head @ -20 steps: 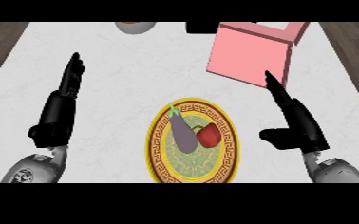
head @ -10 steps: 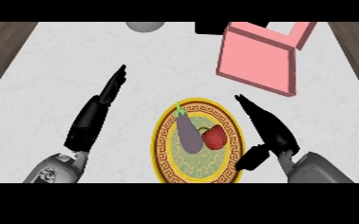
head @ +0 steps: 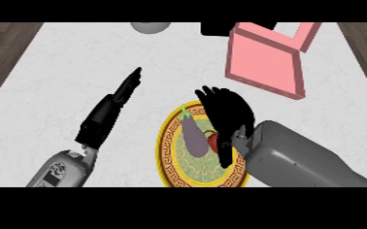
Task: Pick the eggplant from the plate and place it in the cardboard box
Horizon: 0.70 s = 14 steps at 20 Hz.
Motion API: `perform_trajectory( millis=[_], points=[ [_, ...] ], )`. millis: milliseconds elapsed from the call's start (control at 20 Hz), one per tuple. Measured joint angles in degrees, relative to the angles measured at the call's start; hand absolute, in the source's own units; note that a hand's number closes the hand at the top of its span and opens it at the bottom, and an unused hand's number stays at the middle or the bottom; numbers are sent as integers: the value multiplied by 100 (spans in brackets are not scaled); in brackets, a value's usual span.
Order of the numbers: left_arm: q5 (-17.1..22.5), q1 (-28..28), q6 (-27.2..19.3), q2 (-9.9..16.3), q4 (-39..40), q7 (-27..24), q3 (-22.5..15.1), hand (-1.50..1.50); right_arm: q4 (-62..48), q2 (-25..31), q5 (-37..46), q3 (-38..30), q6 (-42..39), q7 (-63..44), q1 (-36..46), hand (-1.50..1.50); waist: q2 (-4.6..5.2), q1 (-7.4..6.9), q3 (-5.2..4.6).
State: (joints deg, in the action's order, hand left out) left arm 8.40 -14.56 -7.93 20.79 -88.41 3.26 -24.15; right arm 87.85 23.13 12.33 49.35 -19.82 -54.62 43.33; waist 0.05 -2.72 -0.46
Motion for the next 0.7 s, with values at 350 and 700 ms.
perform_trajectory(
  millis=[350,700],
  points=[
    [-2,-133,79,-84,189,-14,39,0,-1228,-1078,-1429,-432,-678,-571,1182,-150,3,42,11],
    [68,-153,223,-46,319,-59,198,0,-2627,-1828,-2254,-622,-767,-927,2018,-150,2,96,23]
  ],
)
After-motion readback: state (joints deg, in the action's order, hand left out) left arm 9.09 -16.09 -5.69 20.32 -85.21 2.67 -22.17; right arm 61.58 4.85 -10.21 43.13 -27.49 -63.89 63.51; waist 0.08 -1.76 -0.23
